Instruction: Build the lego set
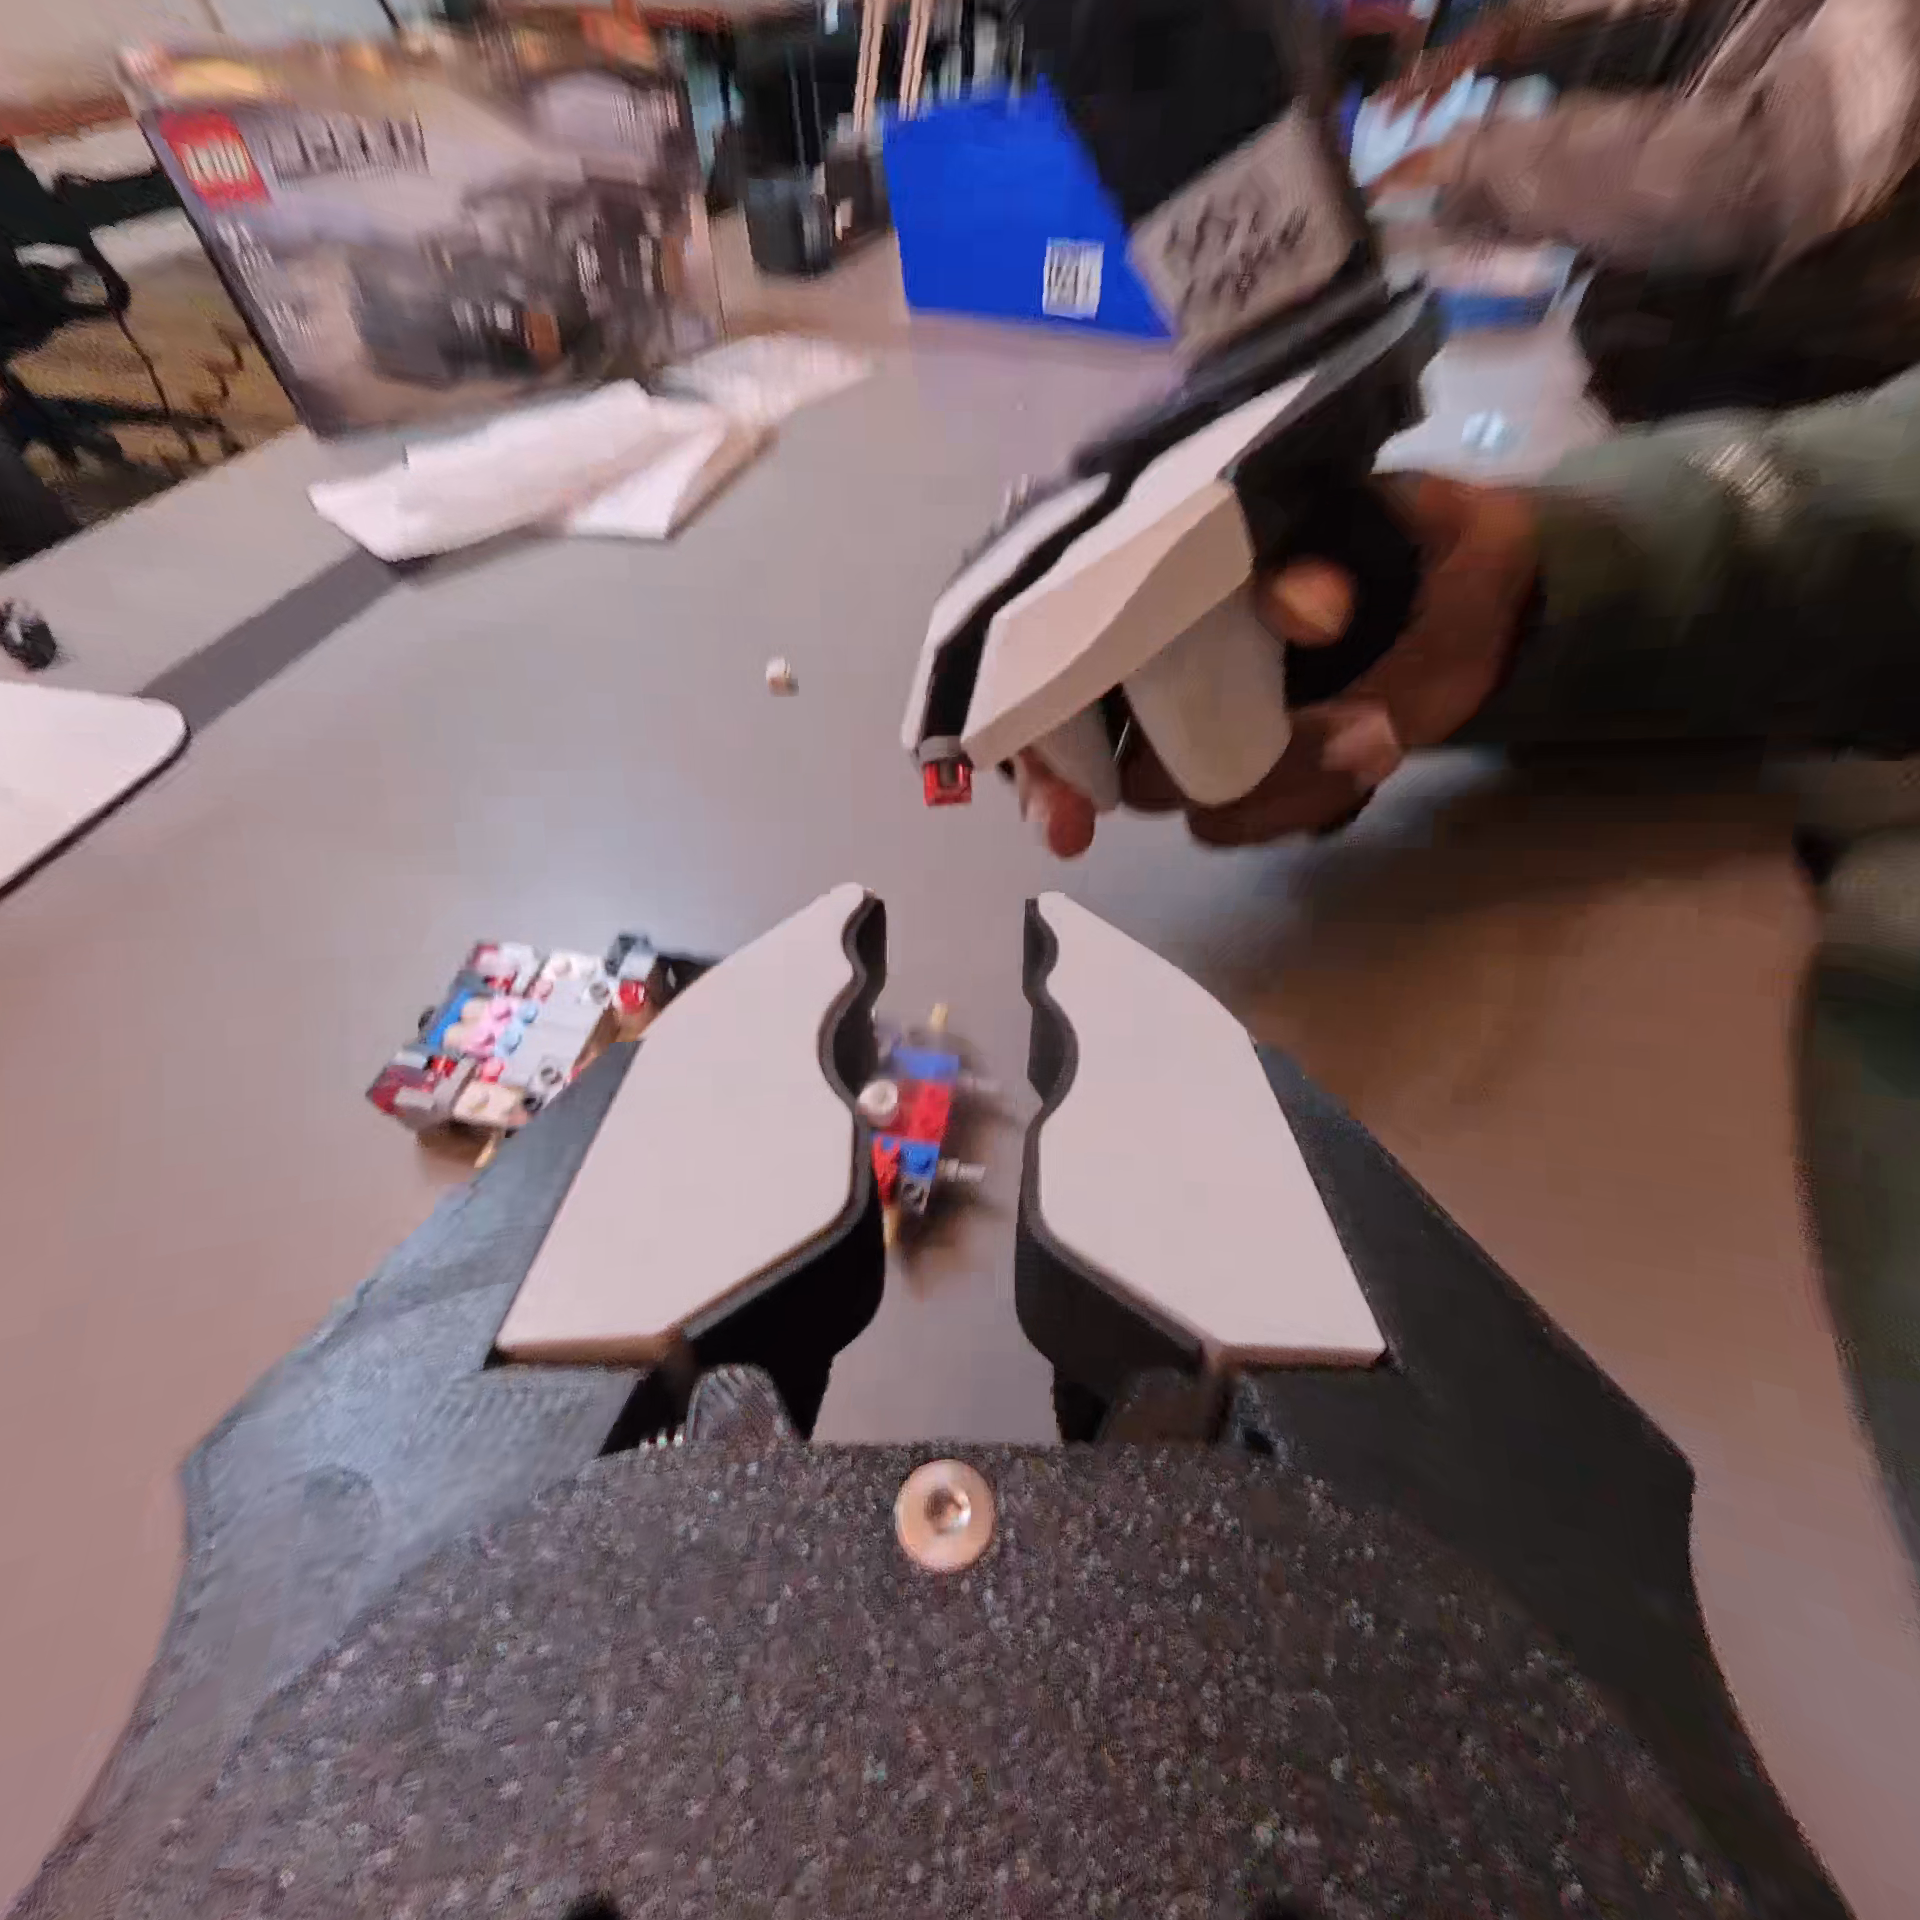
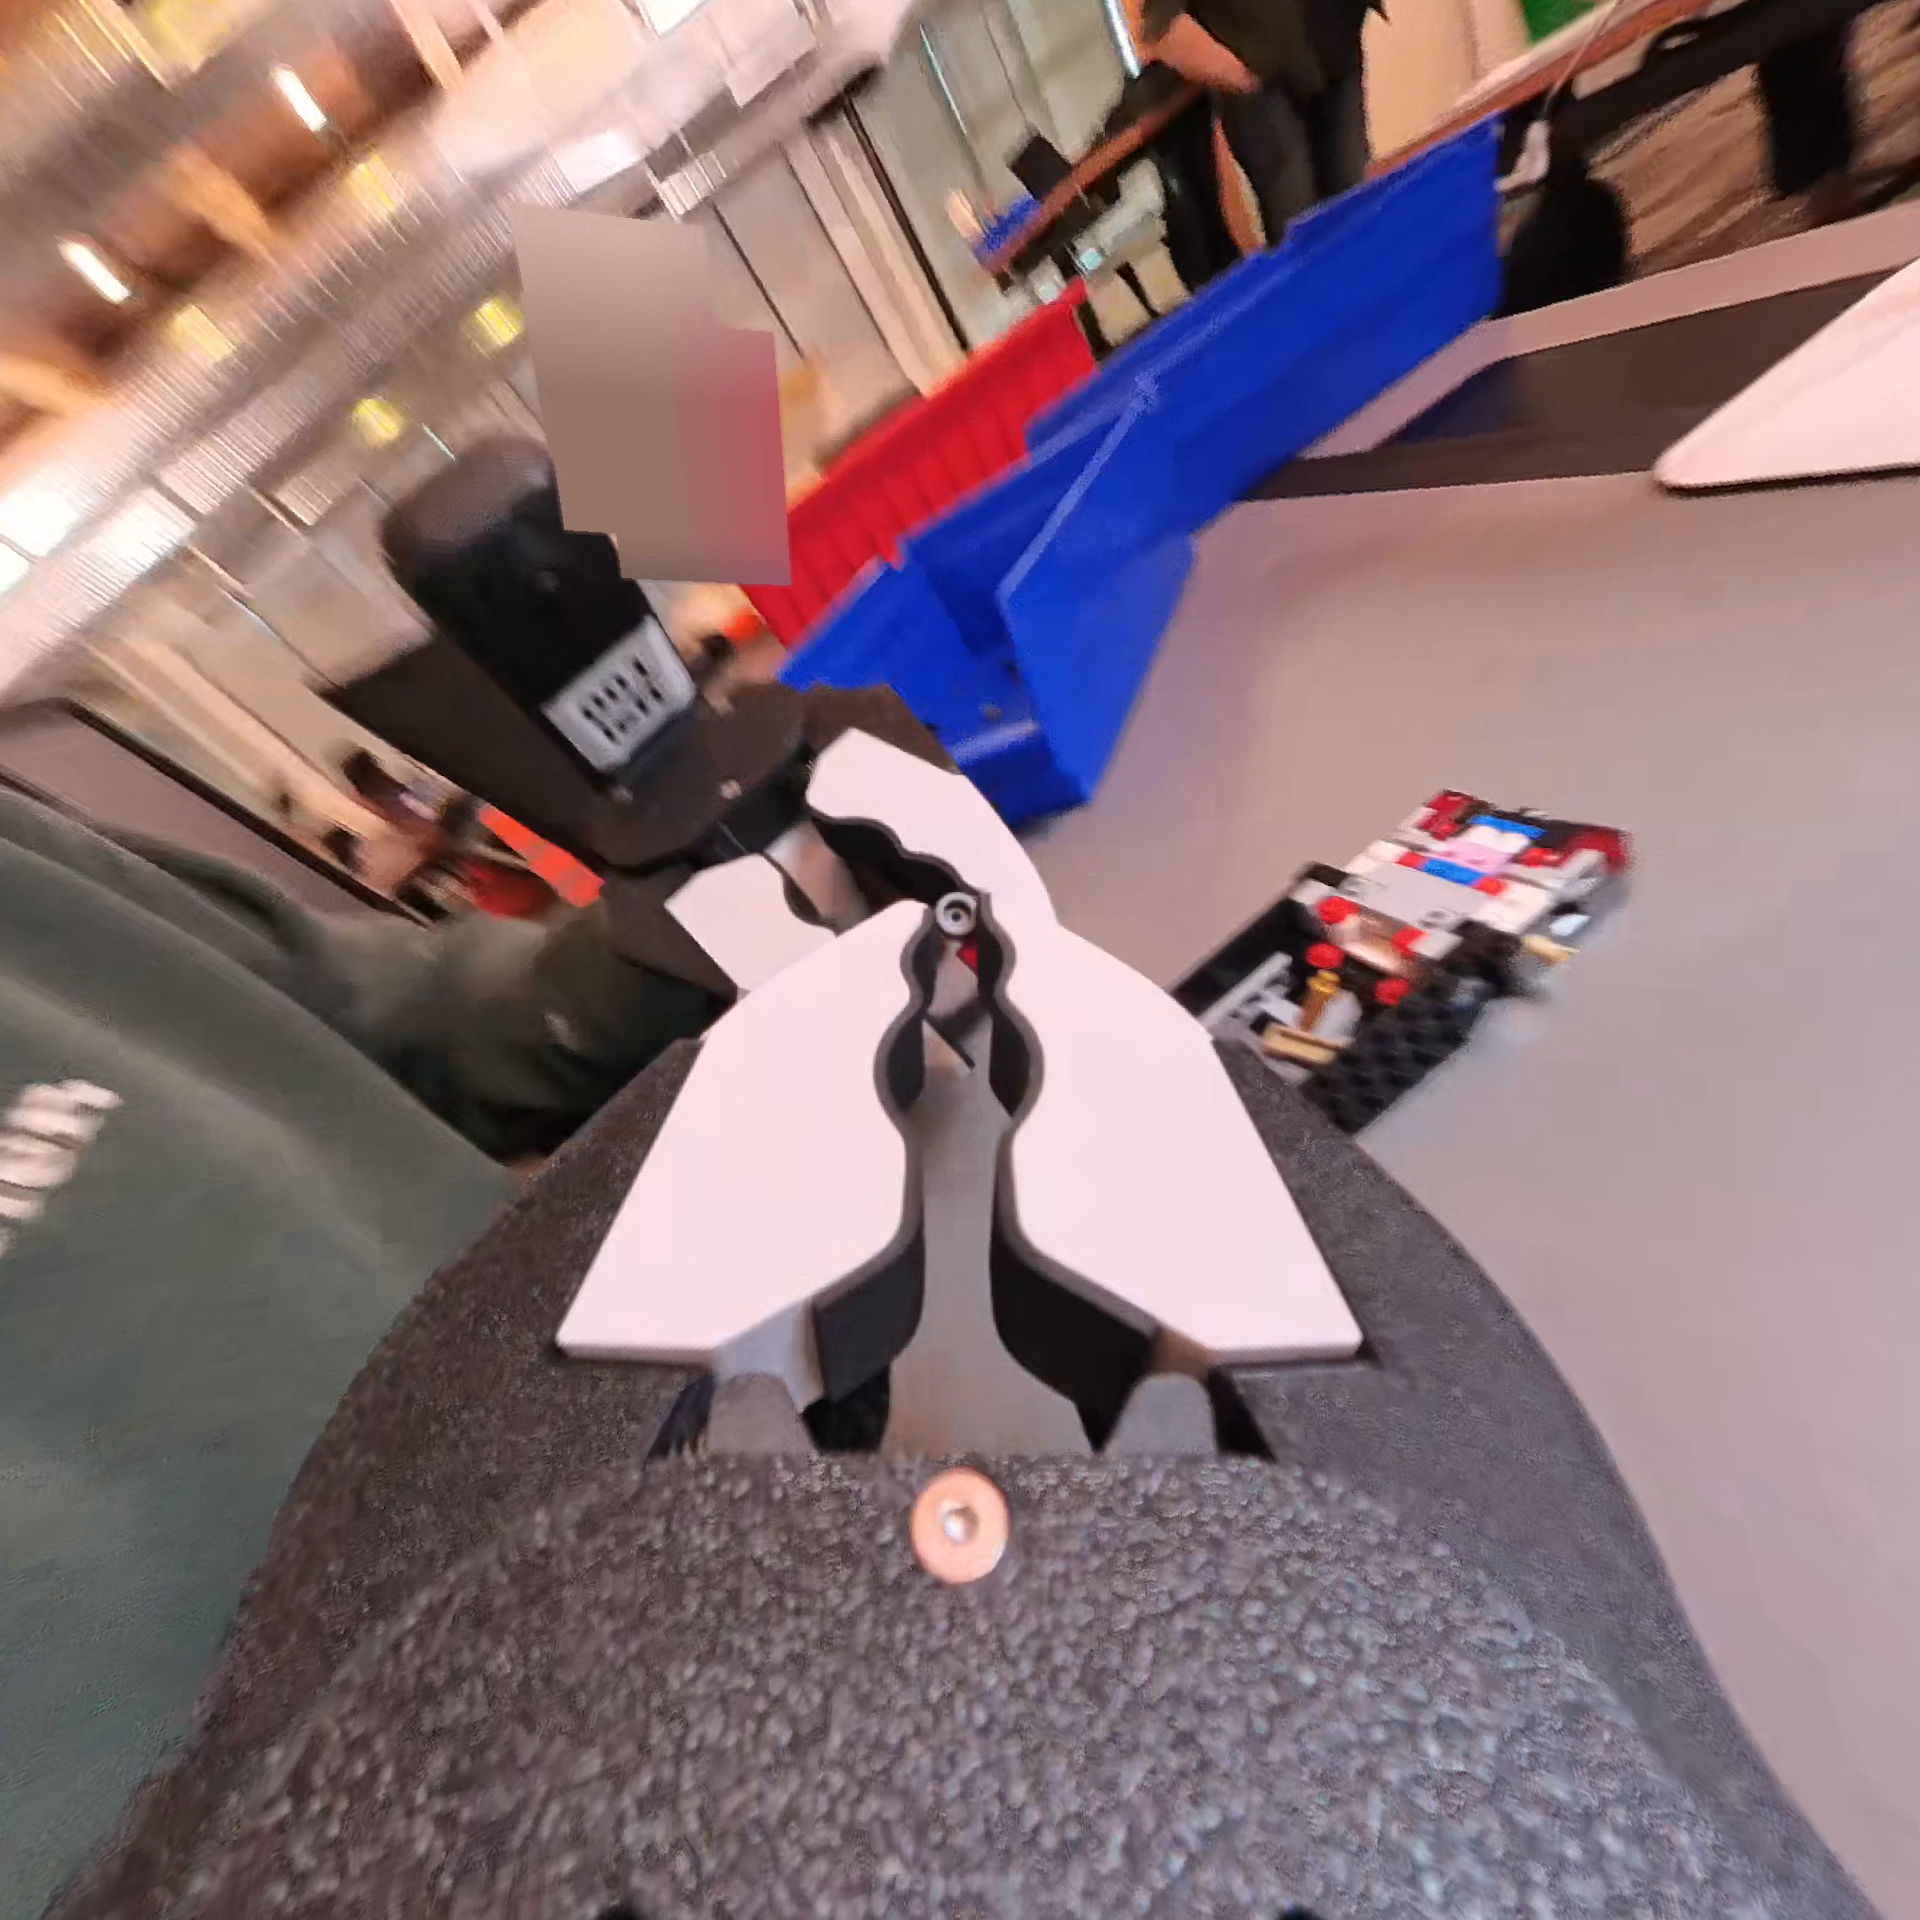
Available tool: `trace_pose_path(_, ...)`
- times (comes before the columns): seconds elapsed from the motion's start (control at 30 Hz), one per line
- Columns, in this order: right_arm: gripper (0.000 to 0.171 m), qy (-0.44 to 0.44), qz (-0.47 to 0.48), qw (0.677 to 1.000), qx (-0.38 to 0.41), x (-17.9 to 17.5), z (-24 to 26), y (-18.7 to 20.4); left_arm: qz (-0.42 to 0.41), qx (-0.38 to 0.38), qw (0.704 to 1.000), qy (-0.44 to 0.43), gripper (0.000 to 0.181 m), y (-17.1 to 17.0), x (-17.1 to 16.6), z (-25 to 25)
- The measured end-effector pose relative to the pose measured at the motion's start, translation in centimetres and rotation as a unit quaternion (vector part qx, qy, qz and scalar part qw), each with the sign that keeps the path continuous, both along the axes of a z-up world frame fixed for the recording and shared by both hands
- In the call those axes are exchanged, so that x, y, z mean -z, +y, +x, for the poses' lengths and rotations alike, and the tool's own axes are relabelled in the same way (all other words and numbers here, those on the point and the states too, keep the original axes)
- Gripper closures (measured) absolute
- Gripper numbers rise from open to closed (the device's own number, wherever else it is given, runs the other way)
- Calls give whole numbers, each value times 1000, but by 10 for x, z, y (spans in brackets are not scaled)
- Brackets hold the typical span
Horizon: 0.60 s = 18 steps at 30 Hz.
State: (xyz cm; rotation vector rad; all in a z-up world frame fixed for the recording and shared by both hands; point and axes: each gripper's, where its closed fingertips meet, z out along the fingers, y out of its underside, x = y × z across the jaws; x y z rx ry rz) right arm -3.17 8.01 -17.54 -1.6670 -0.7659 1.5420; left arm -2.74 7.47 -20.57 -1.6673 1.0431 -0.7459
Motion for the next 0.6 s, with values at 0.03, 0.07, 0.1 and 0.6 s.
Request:
trace_pose_path(0.03,164,33,-32,999,-7,-6,0,1,-1,3,1000,-27,157,-2,-9,1)
trace_pose_path(0.07,164,62,-62,996,-14,-11,-1,1,-2,4,999,-48,158,-3,-16,2)
trace_pose_path(0.1,164,87,-86,992,-21,-15,-2,1,-3,0,998,-64,159,-3,-22,2)
trace_pose_path(0.6,164,101,-76,990,-62,-18,-16,-6,-29,-22,993,-112,172,3,-34,-4)
